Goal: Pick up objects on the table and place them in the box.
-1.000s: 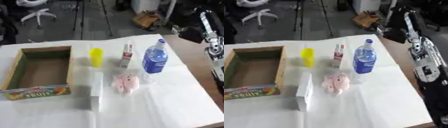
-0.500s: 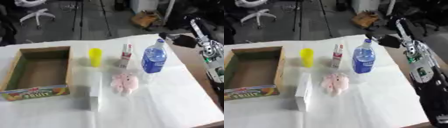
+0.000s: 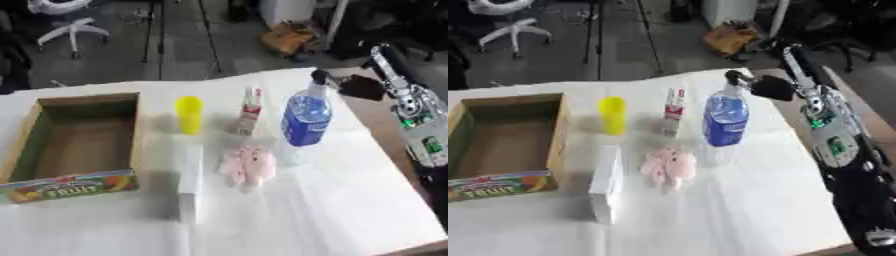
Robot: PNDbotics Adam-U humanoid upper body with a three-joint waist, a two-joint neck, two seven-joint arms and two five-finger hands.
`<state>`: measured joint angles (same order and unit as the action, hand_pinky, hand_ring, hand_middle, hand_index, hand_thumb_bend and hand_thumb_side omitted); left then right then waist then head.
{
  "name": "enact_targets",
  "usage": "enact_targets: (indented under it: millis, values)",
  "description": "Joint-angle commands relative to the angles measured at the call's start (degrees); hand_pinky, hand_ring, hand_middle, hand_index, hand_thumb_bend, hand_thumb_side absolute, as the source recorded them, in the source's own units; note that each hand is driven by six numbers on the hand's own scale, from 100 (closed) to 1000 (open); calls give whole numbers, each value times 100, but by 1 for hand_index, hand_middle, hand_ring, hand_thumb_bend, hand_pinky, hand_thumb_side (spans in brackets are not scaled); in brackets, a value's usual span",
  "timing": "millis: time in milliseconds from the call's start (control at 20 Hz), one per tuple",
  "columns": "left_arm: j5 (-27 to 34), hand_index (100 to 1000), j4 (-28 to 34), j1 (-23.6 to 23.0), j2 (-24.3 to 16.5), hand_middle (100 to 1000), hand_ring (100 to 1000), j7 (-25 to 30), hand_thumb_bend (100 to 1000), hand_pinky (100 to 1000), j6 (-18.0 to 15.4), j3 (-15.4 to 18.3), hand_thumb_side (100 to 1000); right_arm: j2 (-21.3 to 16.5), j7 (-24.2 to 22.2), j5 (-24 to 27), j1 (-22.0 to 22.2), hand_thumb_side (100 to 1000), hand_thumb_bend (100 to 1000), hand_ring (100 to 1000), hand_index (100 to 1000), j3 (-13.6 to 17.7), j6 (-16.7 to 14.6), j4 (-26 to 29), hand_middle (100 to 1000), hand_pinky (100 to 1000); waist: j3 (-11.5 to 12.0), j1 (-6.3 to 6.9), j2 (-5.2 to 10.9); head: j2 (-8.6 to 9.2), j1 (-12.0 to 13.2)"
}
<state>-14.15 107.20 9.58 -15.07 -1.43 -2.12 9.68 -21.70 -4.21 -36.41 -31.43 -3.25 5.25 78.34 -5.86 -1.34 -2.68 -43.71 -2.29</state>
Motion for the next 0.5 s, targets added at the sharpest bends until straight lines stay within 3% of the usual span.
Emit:
enact_targets:
  millis: [50,500]
  values:
    - [5,838,52,44,-47,738,823,32,517,723,1,-3,993,-19,-45,66,-102,638,732,804,863,-20,-10,-99,876,730,8,12,48,-41,-21]
    - [28,838,38,45,-34,738,823,64,513,723,13,-9,996,78,-91,119,-68,650,729,806,864,-117,-107,-162,876,732,13,20,32,-41,-38]
